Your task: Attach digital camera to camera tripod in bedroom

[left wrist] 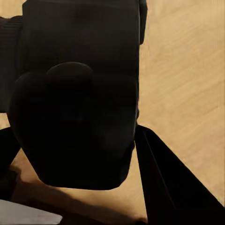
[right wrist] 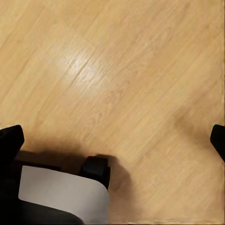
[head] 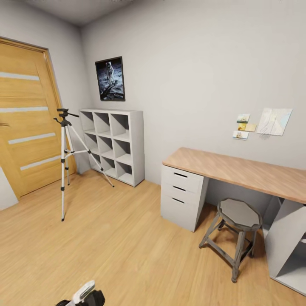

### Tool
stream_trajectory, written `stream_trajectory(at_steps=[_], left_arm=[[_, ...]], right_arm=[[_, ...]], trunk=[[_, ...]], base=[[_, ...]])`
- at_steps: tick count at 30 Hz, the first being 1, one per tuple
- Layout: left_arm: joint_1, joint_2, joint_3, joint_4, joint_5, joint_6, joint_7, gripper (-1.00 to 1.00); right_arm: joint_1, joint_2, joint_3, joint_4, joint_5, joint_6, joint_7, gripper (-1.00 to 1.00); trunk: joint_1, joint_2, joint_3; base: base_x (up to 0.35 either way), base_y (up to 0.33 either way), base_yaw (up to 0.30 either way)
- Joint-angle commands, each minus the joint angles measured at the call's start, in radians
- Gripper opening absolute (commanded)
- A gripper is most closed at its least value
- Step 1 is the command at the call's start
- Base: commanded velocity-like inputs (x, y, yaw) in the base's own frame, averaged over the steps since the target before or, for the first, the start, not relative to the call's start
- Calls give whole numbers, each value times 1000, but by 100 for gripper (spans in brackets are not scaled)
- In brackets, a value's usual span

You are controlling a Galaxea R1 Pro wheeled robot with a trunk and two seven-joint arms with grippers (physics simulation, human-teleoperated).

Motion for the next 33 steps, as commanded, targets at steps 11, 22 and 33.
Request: stream_trajectory(at_steps=[11,22,33], left_arm=[[211,-16,-5,26,-166,-122,2,-100],[272,-24,-5,29,-186,-164,3,-100],[285,-24,-5,29,-186,-176,4,-100]], right_arm=[[139,3,-15,14,10,-68,-85,100],[150,14,-15,14,14,-84,-133,100],[150,21,-14,14,15,-87,-151,100]], trunk=[[-42,77,34],[-85,154,68],[-127,231,103]], base=[[0,0,0],[0,0,0],[0,0,0]])
